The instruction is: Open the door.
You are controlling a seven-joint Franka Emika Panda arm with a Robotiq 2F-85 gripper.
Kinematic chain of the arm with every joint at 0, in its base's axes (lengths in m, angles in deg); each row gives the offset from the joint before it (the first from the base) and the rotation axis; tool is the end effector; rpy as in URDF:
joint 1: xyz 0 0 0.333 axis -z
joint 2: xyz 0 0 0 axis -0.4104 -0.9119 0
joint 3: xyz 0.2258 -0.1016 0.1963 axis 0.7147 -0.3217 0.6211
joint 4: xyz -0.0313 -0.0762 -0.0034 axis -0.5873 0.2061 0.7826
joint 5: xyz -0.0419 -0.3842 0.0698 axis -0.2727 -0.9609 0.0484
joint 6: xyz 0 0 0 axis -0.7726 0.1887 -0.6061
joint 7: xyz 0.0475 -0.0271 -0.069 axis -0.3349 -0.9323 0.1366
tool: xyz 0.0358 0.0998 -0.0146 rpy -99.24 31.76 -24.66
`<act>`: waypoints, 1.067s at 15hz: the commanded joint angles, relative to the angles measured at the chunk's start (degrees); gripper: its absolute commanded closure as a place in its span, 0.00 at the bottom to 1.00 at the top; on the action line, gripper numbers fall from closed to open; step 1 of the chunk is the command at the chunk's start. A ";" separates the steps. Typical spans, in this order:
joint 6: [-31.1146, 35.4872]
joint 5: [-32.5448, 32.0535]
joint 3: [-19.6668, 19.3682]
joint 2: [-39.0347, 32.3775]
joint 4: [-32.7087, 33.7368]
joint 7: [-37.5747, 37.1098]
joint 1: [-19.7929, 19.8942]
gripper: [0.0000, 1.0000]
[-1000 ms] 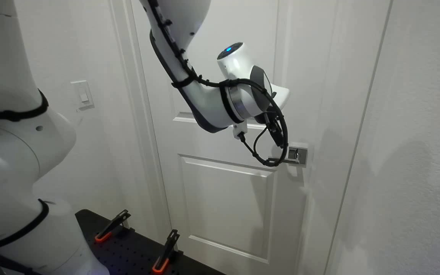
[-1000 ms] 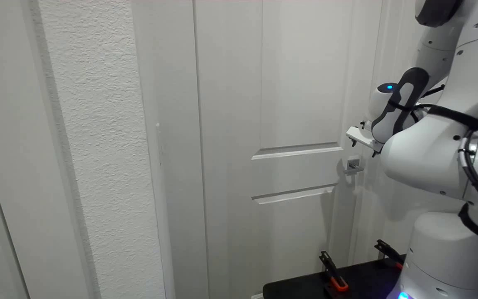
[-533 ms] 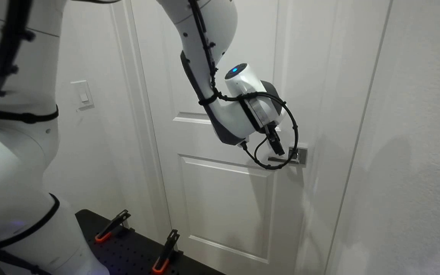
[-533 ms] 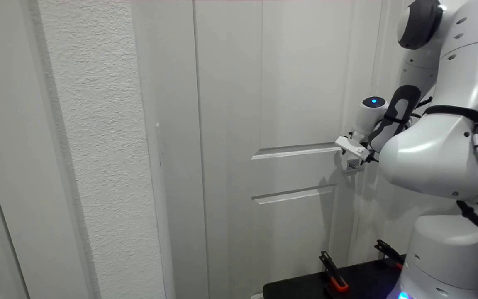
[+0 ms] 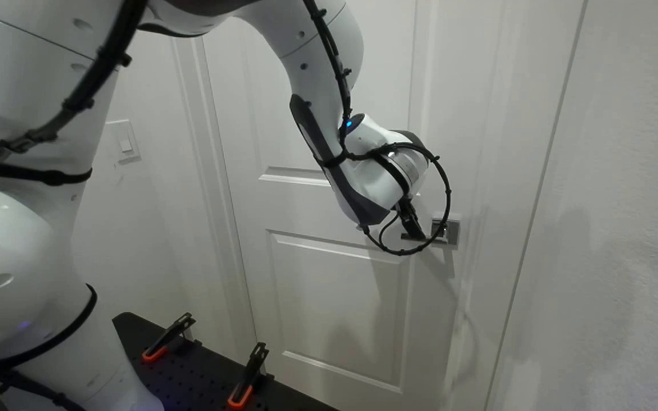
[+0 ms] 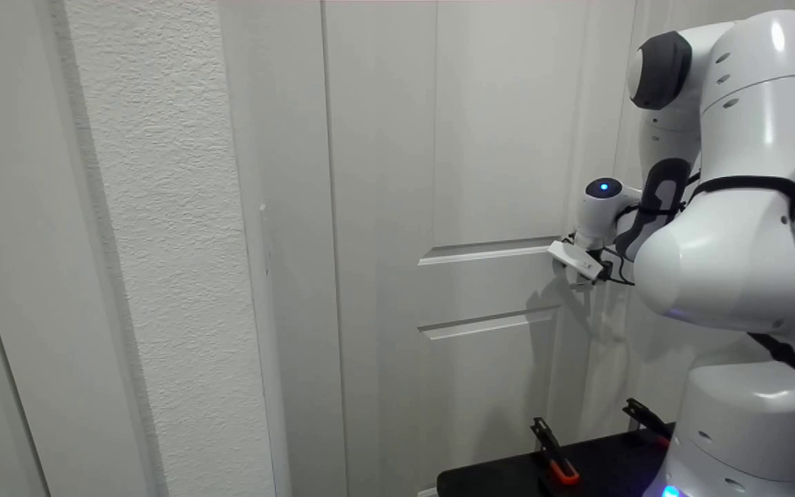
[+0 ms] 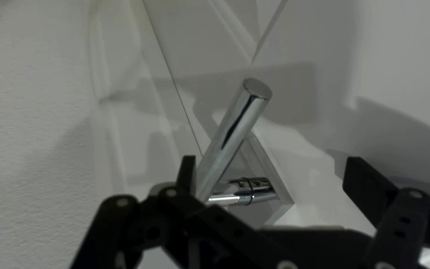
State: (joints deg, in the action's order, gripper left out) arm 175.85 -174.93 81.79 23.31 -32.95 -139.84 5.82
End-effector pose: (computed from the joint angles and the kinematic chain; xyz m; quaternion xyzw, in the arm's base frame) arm 0.5332 -0.2612 0.2338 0.7915 -0.5210 0.3196 0.0042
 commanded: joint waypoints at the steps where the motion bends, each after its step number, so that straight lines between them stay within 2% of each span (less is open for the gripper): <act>1: -1.57 -6.18 -1.32 -4.30 5.05 -9.11 -2.66 0.00; 4: -3.27 -13.07 -0.65 -6.09 6.96 -17.04 -2.59 0.00; 8: -7.37 -24.24 2.32 -8.52 8.87 -28.28 -1.16 0.00; 9: -8.83 -27.09 3.16 -8.78 8.93 -31.22 -0.81 0.25; 10: -10.32 -30.01 4.03 -9.05 8.87 -33.89 -0.50 0.28; 11: -12.32 -29.92 6.27 -9.12 8.68 -33.03 1.11 0.34; 12: -14.42 -28.45 9.03 -9.24 8.54 -30.41 3.32 0.42; 16: -20.40 -29.76 16.77 -9.60 8.06 -29.22 9.52 0.73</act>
State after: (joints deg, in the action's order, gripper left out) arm 159.18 -202.83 93.28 14.63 -26.17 -169.06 11.23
